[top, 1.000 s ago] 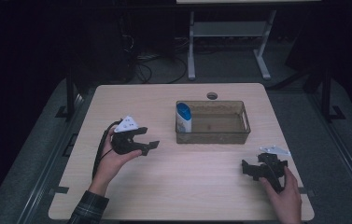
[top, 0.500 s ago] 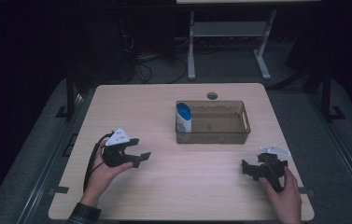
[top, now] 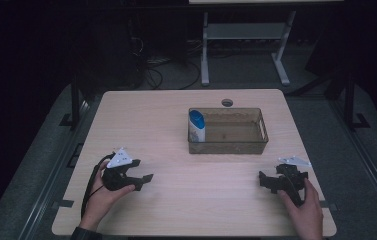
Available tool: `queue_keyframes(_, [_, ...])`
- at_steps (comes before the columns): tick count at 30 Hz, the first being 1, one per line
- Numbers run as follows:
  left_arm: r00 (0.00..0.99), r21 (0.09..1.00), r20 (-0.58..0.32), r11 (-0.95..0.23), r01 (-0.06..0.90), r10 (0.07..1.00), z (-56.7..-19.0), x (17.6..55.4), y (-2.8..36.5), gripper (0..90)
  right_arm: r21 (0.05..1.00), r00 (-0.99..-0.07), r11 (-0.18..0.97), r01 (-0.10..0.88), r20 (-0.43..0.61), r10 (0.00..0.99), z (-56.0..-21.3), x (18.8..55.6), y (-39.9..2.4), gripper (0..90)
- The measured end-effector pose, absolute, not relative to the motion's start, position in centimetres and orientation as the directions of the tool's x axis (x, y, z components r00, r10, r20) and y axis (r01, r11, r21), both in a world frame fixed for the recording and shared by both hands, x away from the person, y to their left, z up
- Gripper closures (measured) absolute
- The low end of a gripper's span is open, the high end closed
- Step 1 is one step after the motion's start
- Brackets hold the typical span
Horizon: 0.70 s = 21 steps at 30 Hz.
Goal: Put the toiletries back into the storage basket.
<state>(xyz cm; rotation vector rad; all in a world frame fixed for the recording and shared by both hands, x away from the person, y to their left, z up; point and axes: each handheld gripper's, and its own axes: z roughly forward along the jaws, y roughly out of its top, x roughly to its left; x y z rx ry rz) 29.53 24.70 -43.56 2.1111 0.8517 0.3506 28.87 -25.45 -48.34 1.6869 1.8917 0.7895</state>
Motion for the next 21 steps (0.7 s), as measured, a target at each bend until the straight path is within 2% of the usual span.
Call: queue_keyframes(21, [0.682,0.707,-0.030,-0.467,0.531,0.730,-46.3,27.4,27.6,24.5,0.696,-0.123,0.072,0.714,0.023,0.992,-48.3,28.9,-25.4,0.0])
